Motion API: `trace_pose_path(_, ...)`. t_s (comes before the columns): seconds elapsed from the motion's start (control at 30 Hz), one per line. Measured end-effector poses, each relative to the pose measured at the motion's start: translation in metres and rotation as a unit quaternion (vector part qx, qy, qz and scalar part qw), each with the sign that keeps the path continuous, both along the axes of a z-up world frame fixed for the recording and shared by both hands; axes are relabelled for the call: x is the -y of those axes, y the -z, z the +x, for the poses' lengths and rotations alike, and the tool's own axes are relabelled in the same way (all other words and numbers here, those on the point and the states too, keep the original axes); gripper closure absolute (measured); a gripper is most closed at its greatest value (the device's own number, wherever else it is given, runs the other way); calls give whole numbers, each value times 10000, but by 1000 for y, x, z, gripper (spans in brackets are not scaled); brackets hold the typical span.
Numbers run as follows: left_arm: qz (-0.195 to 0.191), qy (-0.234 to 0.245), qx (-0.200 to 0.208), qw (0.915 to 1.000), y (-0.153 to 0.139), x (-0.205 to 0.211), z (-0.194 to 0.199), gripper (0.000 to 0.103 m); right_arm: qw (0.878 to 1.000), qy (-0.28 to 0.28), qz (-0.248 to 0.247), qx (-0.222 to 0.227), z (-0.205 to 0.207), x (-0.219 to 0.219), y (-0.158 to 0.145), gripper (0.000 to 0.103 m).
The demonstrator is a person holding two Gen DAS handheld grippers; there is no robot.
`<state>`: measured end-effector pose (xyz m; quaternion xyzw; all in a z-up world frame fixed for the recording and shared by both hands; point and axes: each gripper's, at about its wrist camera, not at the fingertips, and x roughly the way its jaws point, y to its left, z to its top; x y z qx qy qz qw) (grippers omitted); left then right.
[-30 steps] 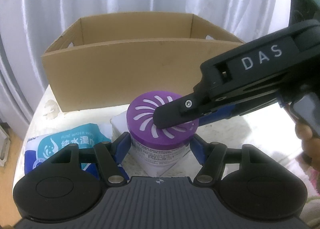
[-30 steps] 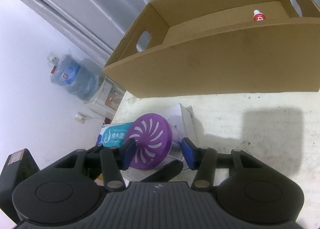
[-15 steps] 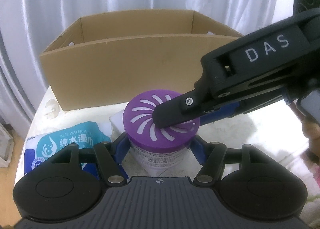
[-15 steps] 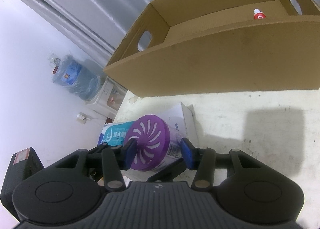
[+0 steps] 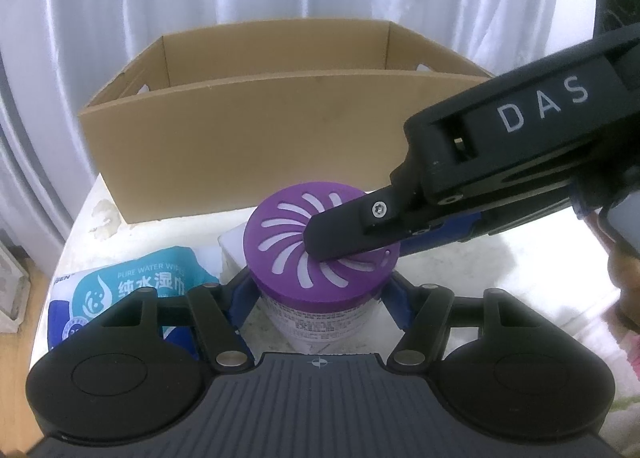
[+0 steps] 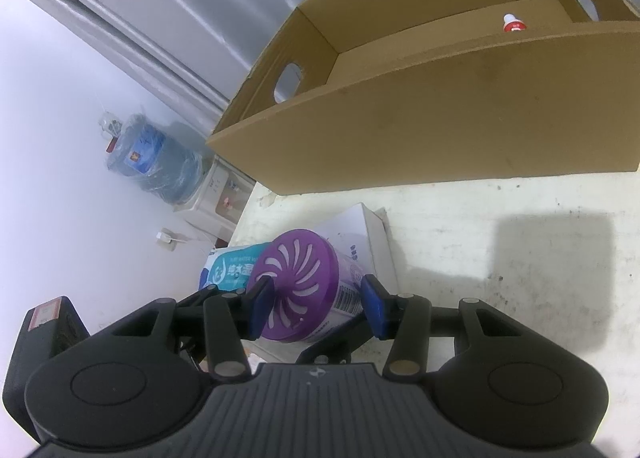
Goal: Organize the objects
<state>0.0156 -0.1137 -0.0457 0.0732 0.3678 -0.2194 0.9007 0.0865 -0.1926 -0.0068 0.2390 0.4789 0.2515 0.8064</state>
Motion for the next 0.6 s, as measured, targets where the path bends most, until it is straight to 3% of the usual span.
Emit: trace_pose_path(0.6, 97, 22, 7, 9999, 2, 4, -4, 38, 9999, 24, 79, -112, -3, 6, 2, 52)
